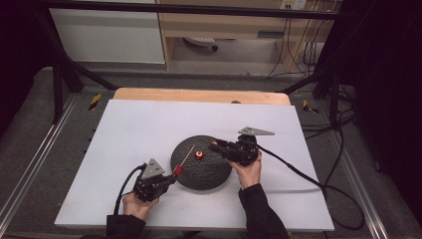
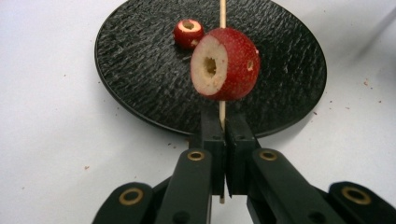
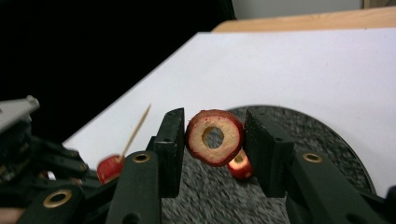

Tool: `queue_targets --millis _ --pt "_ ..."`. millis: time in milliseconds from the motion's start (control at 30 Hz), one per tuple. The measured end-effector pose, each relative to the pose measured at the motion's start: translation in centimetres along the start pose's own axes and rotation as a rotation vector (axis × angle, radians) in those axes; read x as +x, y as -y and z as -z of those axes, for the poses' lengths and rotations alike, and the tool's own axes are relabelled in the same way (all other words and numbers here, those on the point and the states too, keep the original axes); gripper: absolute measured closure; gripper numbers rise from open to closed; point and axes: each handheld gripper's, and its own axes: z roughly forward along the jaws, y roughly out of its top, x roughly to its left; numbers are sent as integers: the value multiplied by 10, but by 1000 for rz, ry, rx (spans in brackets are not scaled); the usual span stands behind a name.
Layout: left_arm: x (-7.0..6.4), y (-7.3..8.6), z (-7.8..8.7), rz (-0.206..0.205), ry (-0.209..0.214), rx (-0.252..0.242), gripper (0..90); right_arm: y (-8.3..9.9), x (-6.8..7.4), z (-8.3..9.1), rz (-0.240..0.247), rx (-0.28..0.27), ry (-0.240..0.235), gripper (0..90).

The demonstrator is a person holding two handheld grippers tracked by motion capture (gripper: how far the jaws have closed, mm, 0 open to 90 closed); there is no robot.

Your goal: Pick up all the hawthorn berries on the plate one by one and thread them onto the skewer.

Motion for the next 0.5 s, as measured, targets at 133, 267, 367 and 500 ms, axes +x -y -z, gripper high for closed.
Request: queue_targets --millis 133,267,367,500 --pt "-2 -3 -2 18 6 -10 879 0 1 0 -24 -70 -6 597" --pt "-7 -9 -4 28 13 -23 878 -1 1 -1 -35 -111 -7 597" --pt "-9 -12 -7 41 16 -30 879 -2 2 -1 -40 -160 2 598" --pt "-12 -17 -10 64 24 -39 879 -3 3 0 -43 -220 15 598"
